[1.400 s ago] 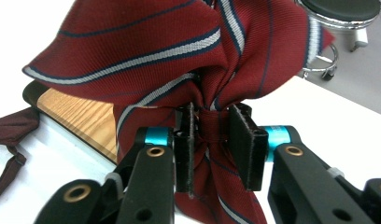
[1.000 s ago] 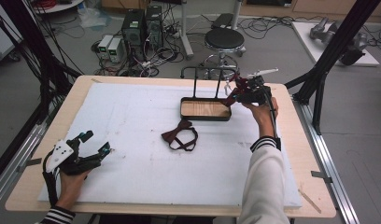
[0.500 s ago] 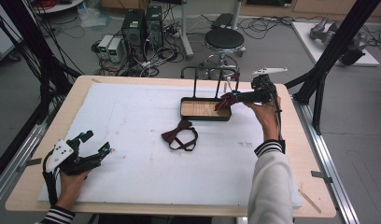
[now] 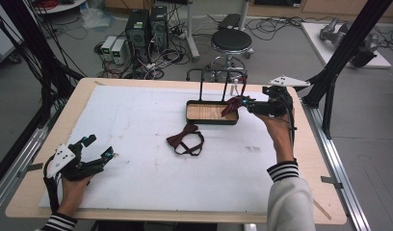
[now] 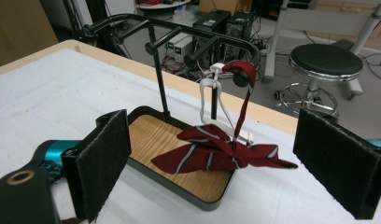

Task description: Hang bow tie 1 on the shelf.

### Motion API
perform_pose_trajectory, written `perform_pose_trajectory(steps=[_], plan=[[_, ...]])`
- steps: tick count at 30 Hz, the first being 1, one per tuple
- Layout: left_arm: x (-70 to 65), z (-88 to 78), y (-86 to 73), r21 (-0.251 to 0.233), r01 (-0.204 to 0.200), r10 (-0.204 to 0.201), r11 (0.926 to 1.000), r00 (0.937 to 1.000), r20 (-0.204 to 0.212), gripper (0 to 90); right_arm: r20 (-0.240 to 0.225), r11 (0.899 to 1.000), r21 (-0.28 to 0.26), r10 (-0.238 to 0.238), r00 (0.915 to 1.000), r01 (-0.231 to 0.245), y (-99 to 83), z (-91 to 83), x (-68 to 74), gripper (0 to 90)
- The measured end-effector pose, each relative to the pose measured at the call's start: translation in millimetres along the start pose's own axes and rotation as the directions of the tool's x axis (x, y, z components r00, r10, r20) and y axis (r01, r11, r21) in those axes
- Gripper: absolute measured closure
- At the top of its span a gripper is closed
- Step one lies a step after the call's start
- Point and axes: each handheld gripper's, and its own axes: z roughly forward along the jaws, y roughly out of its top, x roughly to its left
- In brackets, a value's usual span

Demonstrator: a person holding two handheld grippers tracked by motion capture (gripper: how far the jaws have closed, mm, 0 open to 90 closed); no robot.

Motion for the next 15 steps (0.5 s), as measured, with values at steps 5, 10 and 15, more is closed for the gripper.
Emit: perform_pose_trajectory(steps=[5,10,15], plan=[[0.2,0.0,0.1,0.002,0.0,0.0,1.0,1.0,0.0,18.9,0.011,0.999,-0.033,-0.005,0.9999,0.006,-11.5,-14.8,4.4,10.2],[0.1,0.2,0.1,0.002,0.002,-0.002,1.0,1.0,-0.001,18.9,0.015,0.998,-0.063,-0.024,0.9996,0.025,-27.7,-24.0,11.7,10.2],[0.3,0.6,0.2,0.004,0.007,-0.007,1.0,1.0,-0.002,18.9,0.013,0.997,-0.078,-0.015,0.9998,0.016,-42.4,-31.3,16.3,10.2]])
